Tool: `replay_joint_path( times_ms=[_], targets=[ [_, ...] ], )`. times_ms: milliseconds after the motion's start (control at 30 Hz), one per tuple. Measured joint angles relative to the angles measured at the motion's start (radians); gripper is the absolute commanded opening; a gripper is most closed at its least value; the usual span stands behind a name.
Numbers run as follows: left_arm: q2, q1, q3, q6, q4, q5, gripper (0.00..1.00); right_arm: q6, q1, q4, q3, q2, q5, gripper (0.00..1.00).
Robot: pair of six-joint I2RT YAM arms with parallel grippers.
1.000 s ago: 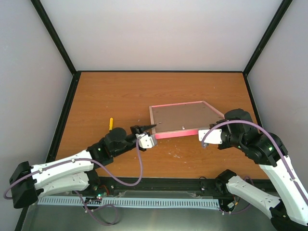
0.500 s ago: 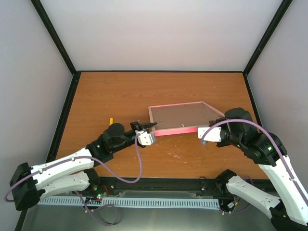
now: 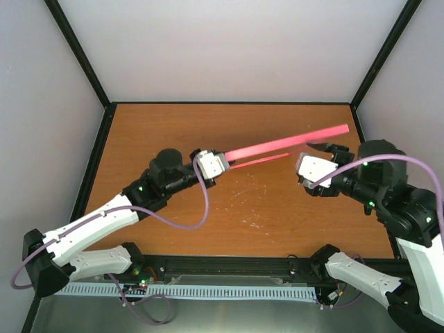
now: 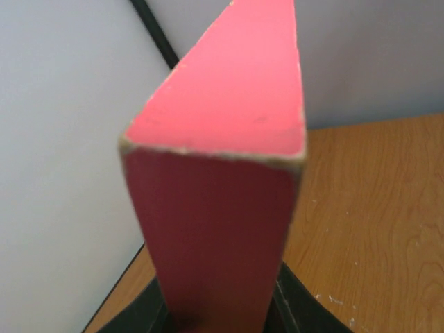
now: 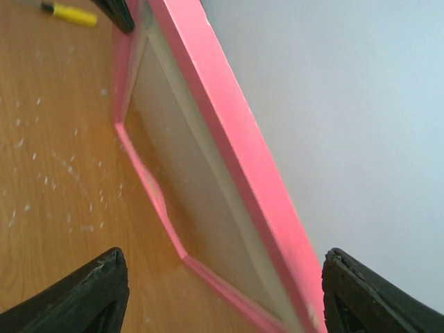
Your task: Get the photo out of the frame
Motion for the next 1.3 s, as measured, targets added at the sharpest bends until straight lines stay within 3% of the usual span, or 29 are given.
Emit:
replay_joint_path(
  times_ms=[167, 500, 767, 1000, 1167, 1300],
  targets=[
    [0.051, 0.107, 0.132, -0.138, -0.097, 0.069, 0.01, 0.117, 0.0, 0.039, 0.056, 0.003, -0.013, 0.72],
    [0.087, 0.359, 0.231, -0.356, -0.141, 0.345, 0.01, 0.202, 0.0, 0.184, -0.088, 0.026, 0.126, 0.72],
    [0.094, 0.413, 0.229, -0.437, -0.139, 0.496, 0.01, 0.224, -0.04, 0.283, -0.135, 0.061, 0.172, 0.72],
    [0.093, 0.43, 0.205, -0.472, -0.131, 0.633, 0.01, 0.286, -0.19, 0.364, -0.082, 0.175, 0.081, 0.72],
    [0.093, 0.452, 0.204, -0.475, -0.132, 0.682, 0.01, 0.365, -0.382, 0.385, -0.032, 0.253, -0.108, 0.74],
    [0.095, 0.55, 0.18, -0.517, -0.103, 0.787, 0.01, 0.408, -0.558, 0.395, 0.005, 0.296, -0.273, 0.78]
  ],
)
